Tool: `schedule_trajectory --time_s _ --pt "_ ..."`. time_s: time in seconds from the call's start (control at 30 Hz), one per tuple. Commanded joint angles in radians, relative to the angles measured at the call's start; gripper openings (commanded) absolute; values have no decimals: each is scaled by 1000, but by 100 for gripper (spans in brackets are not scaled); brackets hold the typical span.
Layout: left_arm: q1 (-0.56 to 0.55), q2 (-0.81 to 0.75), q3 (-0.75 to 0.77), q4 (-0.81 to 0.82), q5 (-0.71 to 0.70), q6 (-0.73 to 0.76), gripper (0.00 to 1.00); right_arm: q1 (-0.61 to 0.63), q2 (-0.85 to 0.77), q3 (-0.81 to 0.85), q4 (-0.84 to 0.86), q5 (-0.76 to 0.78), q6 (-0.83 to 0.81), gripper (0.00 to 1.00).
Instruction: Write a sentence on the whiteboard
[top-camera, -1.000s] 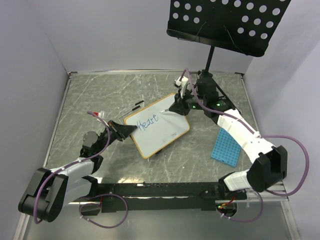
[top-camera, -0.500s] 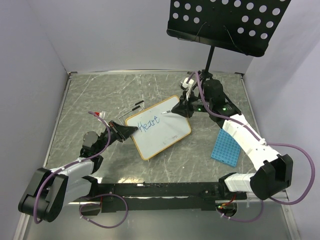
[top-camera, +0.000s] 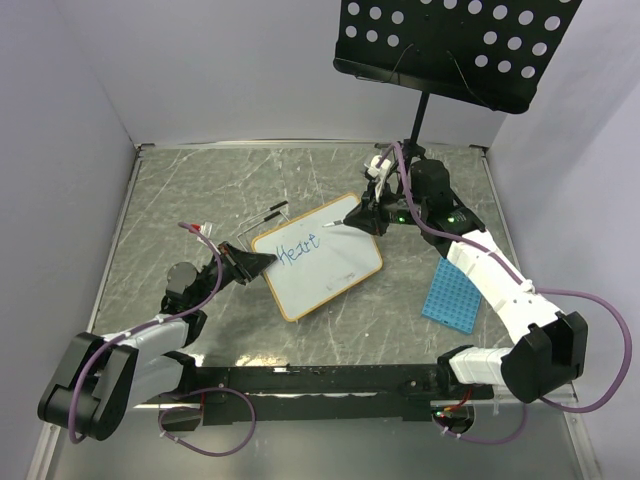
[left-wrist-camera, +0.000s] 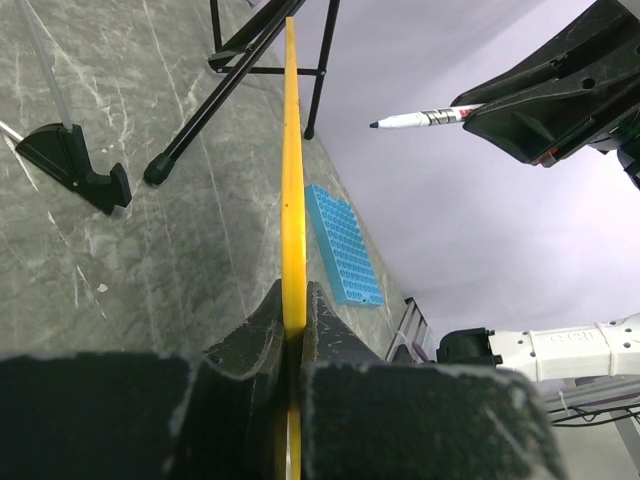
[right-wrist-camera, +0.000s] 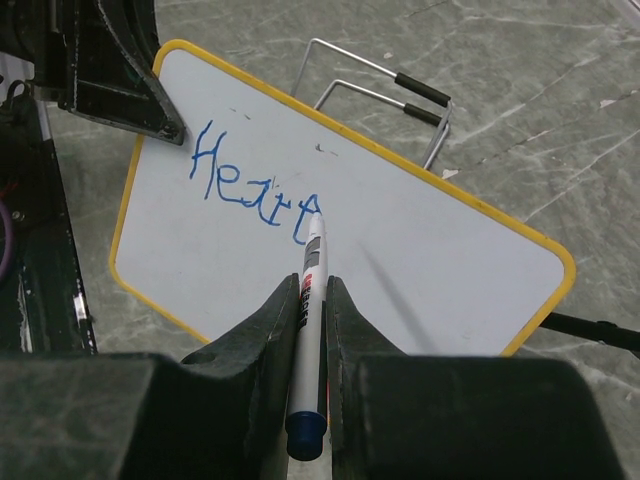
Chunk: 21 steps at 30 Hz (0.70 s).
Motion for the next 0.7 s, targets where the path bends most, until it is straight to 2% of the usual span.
schedule_trajectory --time_s 0.0,0.67 --pt "2 -33 15 153 13 -15 1 -8 -34 -18 45 -30 -16 0" --pt "2 -56 23 130 34 -15 1 -43 -28 36 -11 -35 -82 0"
